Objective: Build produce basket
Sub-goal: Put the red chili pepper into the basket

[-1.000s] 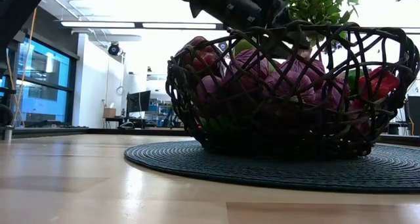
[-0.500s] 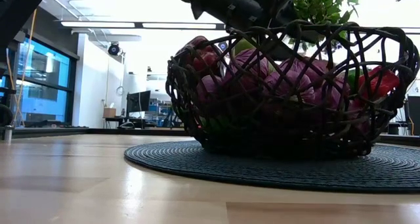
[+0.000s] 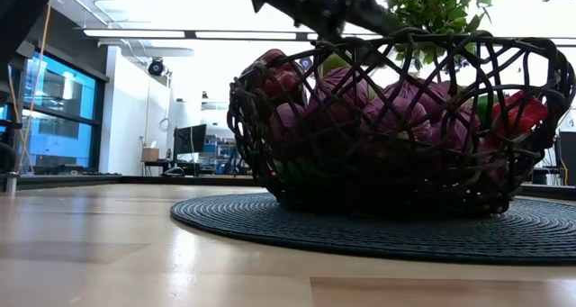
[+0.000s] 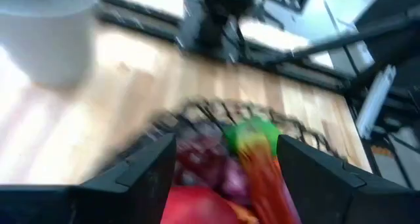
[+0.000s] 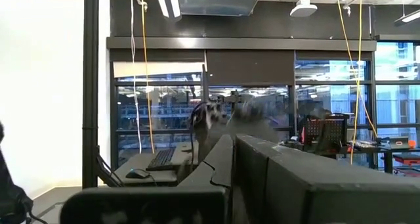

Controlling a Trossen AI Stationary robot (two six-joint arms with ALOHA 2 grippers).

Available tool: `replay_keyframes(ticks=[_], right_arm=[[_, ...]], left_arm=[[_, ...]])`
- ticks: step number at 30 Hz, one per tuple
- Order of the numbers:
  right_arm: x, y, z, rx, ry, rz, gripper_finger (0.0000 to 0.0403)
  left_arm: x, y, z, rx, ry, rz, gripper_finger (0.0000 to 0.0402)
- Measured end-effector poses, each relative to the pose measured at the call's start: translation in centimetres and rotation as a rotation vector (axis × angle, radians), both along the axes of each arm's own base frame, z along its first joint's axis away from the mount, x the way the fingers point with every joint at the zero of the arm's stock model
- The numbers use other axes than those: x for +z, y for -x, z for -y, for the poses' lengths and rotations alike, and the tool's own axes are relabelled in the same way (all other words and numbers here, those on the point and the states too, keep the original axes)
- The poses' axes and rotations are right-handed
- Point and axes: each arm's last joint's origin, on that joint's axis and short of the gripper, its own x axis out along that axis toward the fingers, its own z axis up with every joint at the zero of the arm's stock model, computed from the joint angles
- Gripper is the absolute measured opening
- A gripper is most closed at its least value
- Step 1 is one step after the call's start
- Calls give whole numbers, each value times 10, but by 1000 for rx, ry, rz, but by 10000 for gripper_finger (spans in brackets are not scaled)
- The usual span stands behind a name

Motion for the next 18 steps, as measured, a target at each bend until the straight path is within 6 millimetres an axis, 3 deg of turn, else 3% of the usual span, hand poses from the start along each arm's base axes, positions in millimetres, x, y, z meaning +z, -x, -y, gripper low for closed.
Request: replay_keyframes(ticks=[8,14,18], right_arm=[[-7,-6,0,18,-37,-68,0],[-10,-8,-1,23,-36,-101,0],[-16,-13,-1,35,-61,-155,0]], left_arm=[[79,53,-27,94,-98,127,250],[143,104,-12,111,-208,289,250],[159,143,7,139,-270,420,237]])
